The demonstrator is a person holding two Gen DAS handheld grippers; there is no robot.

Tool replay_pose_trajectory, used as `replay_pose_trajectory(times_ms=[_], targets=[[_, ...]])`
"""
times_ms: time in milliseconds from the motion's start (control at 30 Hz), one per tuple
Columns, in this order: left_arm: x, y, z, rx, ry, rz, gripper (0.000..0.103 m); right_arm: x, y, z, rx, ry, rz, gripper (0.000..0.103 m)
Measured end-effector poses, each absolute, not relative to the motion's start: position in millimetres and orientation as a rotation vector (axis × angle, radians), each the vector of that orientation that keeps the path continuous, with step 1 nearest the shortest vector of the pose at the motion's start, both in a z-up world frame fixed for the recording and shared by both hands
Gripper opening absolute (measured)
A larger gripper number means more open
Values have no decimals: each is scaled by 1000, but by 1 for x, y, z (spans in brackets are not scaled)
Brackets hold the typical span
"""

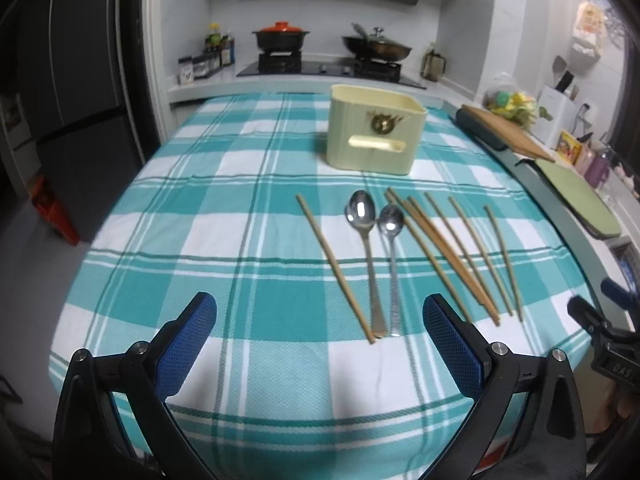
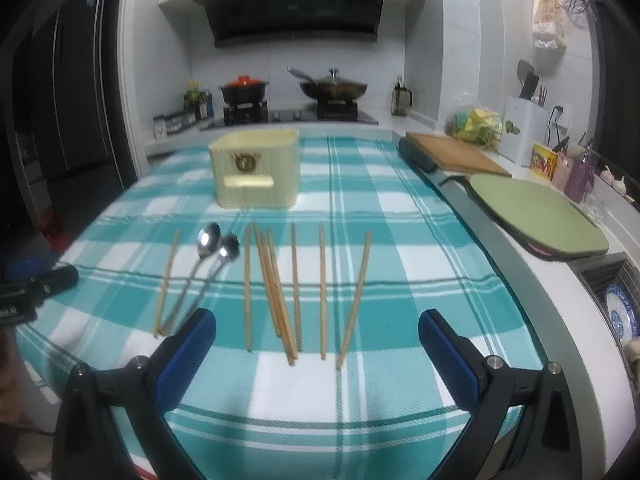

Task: Organize utensils
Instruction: 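Close the left gripper on a wooden chopstick while the right gripper grasps another chopstick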

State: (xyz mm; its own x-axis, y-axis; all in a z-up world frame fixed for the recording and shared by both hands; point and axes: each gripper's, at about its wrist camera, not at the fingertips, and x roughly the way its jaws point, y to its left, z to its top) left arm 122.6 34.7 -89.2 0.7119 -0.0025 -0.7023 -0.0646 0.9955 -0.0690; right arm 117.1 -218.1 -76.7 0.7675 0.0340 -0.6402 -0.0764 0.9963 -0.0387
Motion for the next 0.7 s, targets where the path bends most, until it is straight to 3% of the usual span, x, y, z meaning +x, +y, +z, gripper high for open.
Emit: replay_pose_trajectory(times_ms=[133, 400, 567, 700], targets=[[154, 53, -101, -121, 805, 73, 103, 140, -249, -102, -35, 822, 6, 102], [228, 64, -135, -150, 890, 100, 102, 177, -288, -109, 70, 838, -4, 100], [268, 53, -162, -80, 937, 143, 102, 220, -294, -125, 80, 881, 24, 75], [281, 44, -181, -13, 973, 170, 102, 256, -300, -143, 154, 933, 46, 66]])
